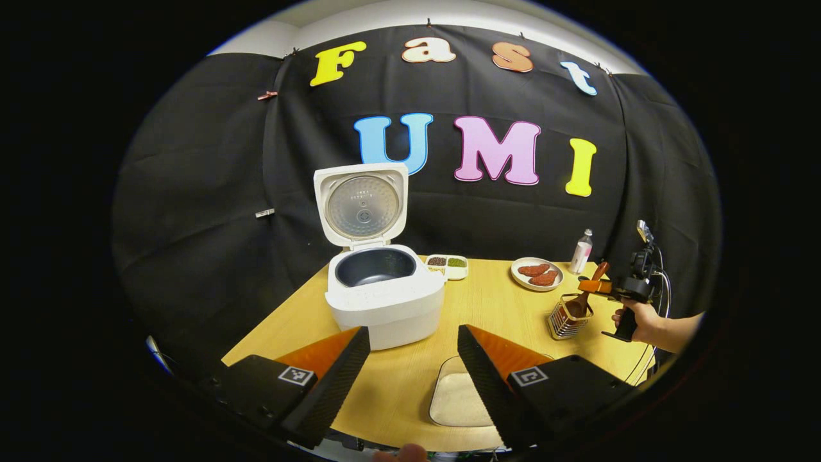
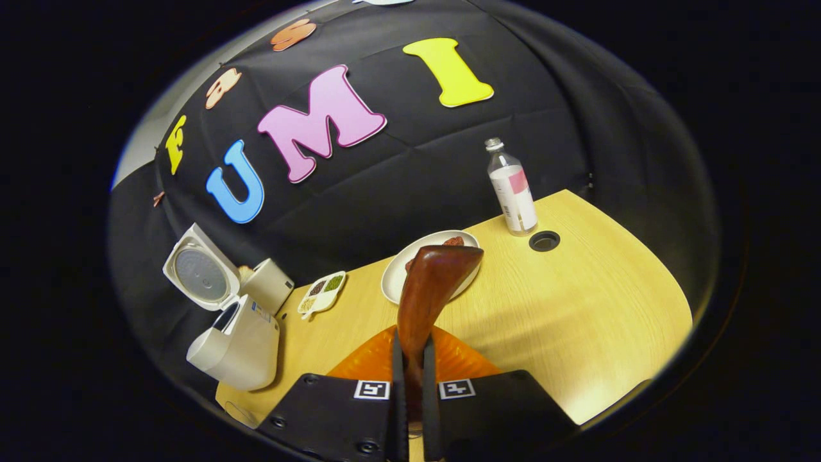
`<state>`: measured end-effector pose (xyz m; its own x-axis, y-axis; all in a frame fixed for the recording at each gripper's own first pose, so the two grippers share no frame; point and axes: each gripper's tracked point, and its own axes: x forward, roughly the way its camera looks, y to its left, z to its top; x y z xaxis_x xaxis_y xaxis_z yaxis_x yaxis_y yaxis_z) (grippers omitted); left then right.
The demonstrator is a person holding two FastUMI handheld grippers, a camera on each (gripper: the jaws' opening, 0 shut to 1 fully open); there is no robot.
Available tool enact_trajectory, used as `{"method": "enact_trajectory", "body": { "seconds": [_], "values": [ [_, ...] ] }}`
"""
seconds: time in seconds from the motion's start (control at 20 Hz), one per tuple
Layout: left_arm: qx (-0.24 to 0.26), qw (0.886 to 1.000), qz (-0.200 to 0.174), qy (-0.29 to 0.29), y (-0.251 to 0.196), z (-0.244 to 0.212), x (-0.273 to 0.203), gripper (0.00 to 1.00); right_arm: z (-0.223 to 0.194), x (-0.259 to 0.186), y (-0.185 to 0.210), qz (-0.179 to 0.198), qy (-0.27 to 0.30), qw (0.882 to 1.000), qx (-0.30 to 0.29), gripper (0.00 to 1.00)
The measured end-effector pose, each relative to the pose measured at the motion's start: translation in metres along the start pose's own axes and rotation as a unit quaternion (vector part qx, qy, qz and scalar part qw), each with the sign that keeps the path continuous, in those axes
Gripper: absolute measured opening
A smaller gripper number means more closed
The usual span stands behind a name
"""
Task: Close the left gripper, press the button to open the rice cooker; take a wooden spoon from the chopstick holder with the right hand, scoop a spoonful of rice and pour it into the rice cooker, then put the wooden spoon back into the chopstick holder.
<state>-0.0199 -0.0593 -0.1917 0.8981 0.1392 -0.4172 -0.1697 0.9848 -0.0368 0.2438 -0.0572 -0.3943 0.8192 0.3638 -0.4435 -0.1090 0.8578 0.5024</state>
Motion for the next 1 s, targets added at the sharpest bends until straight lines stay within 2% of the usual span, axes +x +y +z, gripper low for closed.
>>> {"method": "enact_trajectory", "body": {
  "seconds": [0.2, 0.25, 0.35, 0.5, 0.75, 1.0],
  "values": [
    [-0.003, 1.000, 0.003, 0.001, 0.010, -0.002, -0.007, 0.95, 0.027, -0.010, 0.010, 0.000, -0.039, 0.999, -0.007, 0.13],
    [-0.004, 1.000, 0.004, 0.000, 0.014, -0.002, -0.008, 0.95, 0.033, -0.014, 0.013, -0.002, -0.049, 0.999, -0.018, 0.17],
    [-0.008, 1.000, 0.003, -0.002, 0.018, 0.001, -0.009, 0.95, 0.044, -0.025, 0.021, -0.007, -0.065, 0.997, -0.048, 0.09],
    [-0.011, 1.000, 0.000, -0.007, 0.028, 0.004, -0.013, 0.95, 0.065, -0.048, 0.036, -0.016, -0.085, 0.992, -0.091, 0.07],
    [-0.012, 1.000, -0.018, -0.022, 0.045, 0.012, -0.019, 0.95, 0.076, -0.106, 0.097, 0.008, -0.104, 0.987, -0.119, 0.06],
    [-0.003, 0.999, -0.039, -0.037, 0.067, 0.018, -0.025, 0.95, 0.036, -0.161, 0.173, 0.035, -0.096, 0.987, -0.121, 0.06]
  ]
}}
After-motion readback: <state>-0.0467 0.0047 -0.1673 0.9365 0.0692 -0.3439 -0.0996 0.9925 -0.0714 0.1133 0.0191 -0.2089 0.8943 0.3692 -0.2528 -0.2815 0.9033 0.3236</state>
